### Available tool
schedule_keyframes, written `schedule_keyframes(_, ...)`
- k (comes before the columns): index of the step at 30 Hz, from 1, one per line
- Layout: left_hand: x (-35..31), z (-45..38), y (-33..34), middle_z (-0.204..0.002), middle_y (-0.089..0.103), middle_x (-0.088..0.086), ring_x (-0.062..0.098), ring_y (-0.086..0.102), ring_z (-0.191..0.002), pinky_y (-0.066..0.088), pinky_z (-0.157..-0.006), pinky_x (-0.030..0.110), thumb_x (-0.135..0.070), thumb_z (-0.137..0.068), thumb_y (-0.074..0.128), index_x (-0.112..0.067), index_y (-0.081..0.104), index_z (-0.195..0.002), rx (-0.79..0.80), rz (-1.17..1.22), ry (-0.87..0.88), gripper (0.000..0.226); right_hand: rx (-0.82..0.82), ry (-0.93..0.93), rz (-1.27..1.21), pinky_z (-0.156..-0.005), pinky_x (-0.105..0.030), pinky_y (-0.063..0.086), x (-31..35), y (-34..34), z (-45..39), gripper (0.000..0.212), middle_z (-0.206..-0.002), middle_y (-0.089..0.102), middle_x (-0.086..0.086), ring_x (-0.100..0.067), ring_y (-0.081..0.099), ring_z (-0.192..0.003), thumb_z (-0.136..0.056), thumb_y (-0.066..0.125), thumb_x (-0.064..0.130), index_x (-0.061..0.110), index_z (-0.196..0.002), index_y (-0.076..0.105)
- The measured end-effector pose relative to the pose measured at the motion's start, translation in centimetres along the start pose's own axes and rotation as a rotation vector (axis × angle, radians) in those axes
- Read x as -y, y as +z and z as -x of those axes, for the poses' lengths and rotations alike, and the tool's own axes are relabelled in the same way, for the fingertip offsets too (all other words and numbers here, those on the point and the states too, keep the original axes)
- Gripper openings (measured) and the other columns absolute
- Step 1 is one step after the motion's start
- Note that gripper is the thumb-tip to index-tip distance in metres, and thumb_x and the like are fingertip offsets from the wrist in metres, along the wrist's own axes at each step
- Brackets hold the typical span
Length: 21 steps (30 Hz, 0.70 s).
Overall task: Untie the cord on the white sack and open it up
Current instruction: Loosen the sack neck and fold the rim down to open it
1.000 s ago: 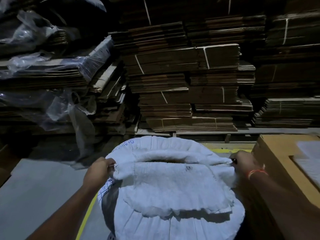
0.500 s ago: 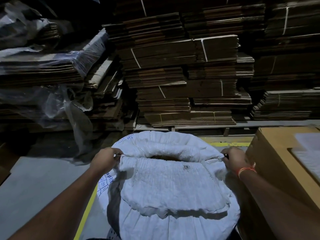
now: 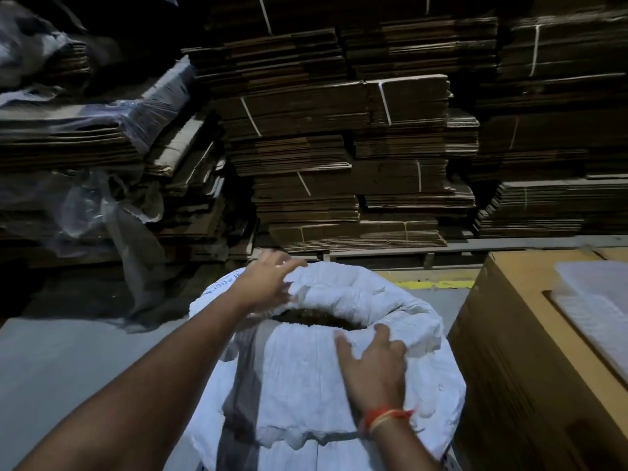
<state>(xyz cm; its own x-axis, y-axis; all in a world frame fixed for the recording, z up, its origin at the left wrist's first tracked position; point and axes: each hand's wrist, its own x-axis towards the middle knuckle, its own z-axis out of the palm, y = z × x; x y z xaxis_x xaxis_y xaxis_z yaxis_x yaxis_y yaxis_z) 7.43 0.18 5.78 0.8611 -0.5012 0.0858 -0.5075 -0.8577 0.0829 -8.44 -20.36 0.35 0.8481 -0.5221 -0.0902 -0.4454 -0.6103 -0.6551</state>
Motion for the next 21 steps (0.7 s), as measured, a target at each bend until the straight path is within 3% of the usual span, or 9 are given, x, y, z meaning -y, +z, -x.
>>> schedule_keyframes(3, -2.1, -2.7, 0.9, -0.165, 0.034, 0.006, 0.034, 0.054, -0.133, 0.051, -0.104, 0.048, -0.035, -0.087, 0.079, -0.045, 0.03, -0.154, 0.326, -0.179, 0.173, 0.084, 0.15, 0.125, 0.001, -0.103, -0.045, 0.048, 1.1, 3.0, 0.8, 0.105, -0.138, 0.042, -0.019, -0.04, 0.049, -0.125, -0.076, 0.06, 0.078, 0.025, -0.157, 0.019)
schedule_keyframes(6, -2.8, -3.9, 1.7, -0.171, 0.02, 0.008, 0.04, 0.065, -0.108, 0.059, -0.088, 0.049, -0.018, -0.096, 0.069, -0.048, 0.028, -0.147, 0.4, -0.298, 0.376, 0.072, 0.233, 0.087, -0.027, -0.104, -0.041, 0.05, 0.5, 4.3, -0.4, 0.105, -0.143, 0.046, -0.018, -0.035, 0.053, -0.129, -0.085, 0.069, 0.058, 0.033, -0.162, 0.002)
schedule_keyframes(8, -2.6, -4.2, 1.8, -0.171, 0.016, 0.006, 0.038, 0.063, -0.101, 0.059, -0.081, 0.046, -0.011, -0.098, 0.065, -0.048, 0.032, -0.145, 0.409, -0.361, 0.45, 0.069, 0.265, 0.02, 0.017, -0.101, -0.036, 0.05, 0.0, 4.1, -1.1, 0.093, -0.137, 0.058, -0.011, -0.029, 0.059, -0.125, -0.089, 0.067, 0.051, 0.035, -0.161, 0.011)
schedule_keyframes(9, -2.4, -4.3, 1.7, -0.171, 0.017, 0.004, 0.036, 0.061, -0.1, 0.056, -0.079, 0.043, -0.009, -0.097, 0.065, -0.048, 0.037, -0.144, 0.423, -0.375, 0.465, 0.067, 0.284, -0.017, 0.038, -0.102, -0.035, 0.05, -0.2, 4.1, -1.4, 0.082, -0.135, 0.063, -0.008, -0.026, 0.061, -0.125, -0.09, 0.064, 0.053, 0.032, -0.159, 0.025)
schedule_keyframes(11, -1.8, -4.6, 1.5, -0.166, 0.028, -0.001, 0.032, 0.06, -0.099, 0.047, -0.076, 0.039, -0.007, -0.096, 0.063, -0.045, 0.05, -0.141, 0.452, -0.378, 0.448, 0.06, 0.296, -0.014, 0.003, -0.103, -0.033, 0.049, -0.1, 3.7, -1.6, 0.065, -0.133, 0.067, -0.003, -0.024, 0.062, -0.125, -0.091, 0.055, 0.063, 0.022, -0.142, 0.054)
schedule_keyframes(14, -0.2, -6.3, 2.5, -0.144, 0.055, -0.007, 0.028, 0.068, -0.109, 0.039, -0.073, 0.032, -0.003, -0.095, 0.062, -0.044, 0.062, -0.14, 0.302, -0.384, 0.389, 0.06, 0.193, 0.05, -0.071, -0.089, -0.031, 0.049, 0.0, 3.0, -1.1, 0.065, -0.117, 0.074, -0.001, -0.023, 0.067, -0.113, -0.087, 0.053, 0.073, 0.018, -0.116, 0.071)
schedule_keyframes(17, 1.0, -7.6, 3.1, -0.102, 0.063, -0.015, 0.029, 0.068, -0.11, 0.042, -0.075, 0.028, -0.033, -0.1, 0.064, -0.033, 0.072, -0.127, 0.179, -0.258, 0.232, 0.028, 0.127, 0.075, -0.133, -0.076, -0.028, 0.053, -1.2, 1.9, 0.5, 0.031, -0.091, 0.075, 0.003, -0.02, 0.069, -0.09, -0.083, 0.069, 0.049, 0.019, -0.088, 0.073)
schedule_keyframes(18, 1.1, -8.2, 3.0, -0.098, 0.06, -0.014, 0.029, 0.067, -0.111, 0.045, -0.079, 0.03, -0.045, -0.103, 0.059, -0.031, 0.071, -0.126, 0.148, -0.23, 0.164, 0.03, 0.113, 0.082, -0.146, -0.072, -0.028, 0.053, -1.8, 1.5, 1.1, 0.023, -0.082, 0.073, 0.003, -0.019, 0.066, -0.081, -0.081, 0.071, 0.04, 0.017, -0.079, 0.07)
schedule_keyframes(21, 1.2, -9.2, 3.5, -0.12, 0.058, 0.003, 0.032, 0.063, -0.121, 0.047, -0.084, 0.036, -0.043, -0.111, 0.041, -0.034, 0.058, -0.145, 0.1, -0.16, 0.017, 0.039, 0.11, 0.093, -0.158, -0.053, -0.012, 0.042, -3.3, 0.8, 3.3, 0.019, -0.056, 0.062, 0.004, -0.004, 0.055, -0.055, -0.072, 0.078, 0.026, 0.015, -0.064, 0.066)
